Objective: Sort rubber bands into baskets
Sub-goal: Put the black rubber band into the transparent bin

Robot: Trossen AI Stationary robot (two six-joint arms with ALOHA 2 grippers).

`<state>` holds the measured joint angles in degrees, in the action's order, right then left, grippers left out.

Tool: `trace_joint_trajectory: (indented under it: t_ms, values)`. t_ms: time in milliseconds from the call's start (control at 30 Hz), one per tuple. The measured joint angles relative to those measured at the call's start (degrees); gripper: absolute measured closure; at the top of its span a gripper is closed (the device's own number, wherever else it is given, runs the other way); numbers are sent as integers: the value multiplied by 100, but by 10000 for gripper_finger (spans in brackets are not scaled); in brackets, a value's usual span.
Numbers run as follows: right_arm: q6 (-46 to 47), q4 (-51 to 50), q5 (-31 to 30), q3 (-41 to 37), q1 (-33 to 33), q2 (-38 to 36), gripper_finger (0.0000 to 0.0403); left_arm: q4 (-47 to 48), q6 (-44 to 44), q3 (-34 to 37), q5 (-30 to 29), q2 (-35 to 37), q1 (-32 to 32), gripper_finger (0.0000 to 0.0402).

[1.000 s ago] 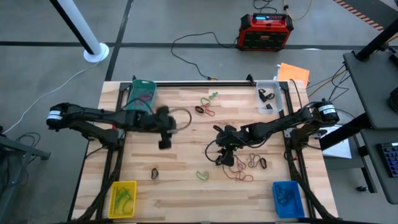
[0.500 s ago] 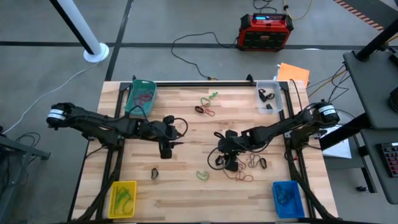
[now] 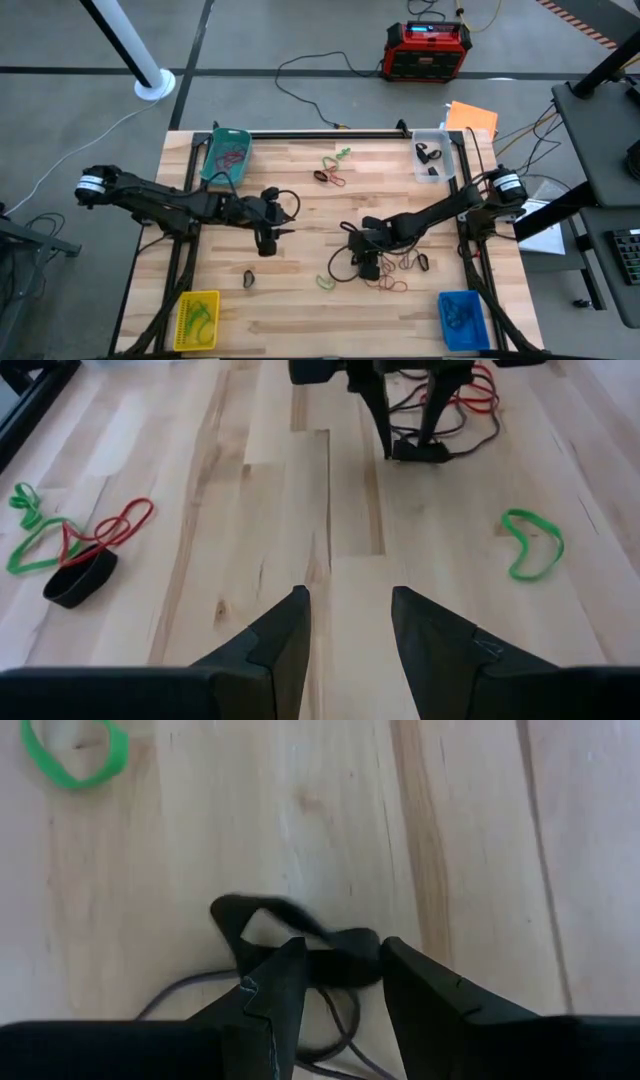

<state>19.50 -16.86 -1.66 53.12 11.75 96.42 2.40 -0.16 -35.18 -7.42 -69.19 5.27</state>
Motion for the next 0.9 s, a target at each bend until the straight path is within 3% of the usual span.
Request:
trace_joint_trajectory:
  t_ms: [233, 500, 800, 900]
  values:
    - [-46, 157, -50, 0, -1, 59, 288, -73, -90, 36, -8, 0, 1, 274]
    - [-393, 298, -54, 0, -4, -15, 386, -289, -90, 39, -10, 0, 0, 274]
    - [-879, 141, -191, 261, -102, -360, 393, -420, -143, 46, -11, -17, 0, 274]
    - [-1033, -393, -678, 475, -287, -524, 393, -430, -183, 46, -11, -17, -1, 274]
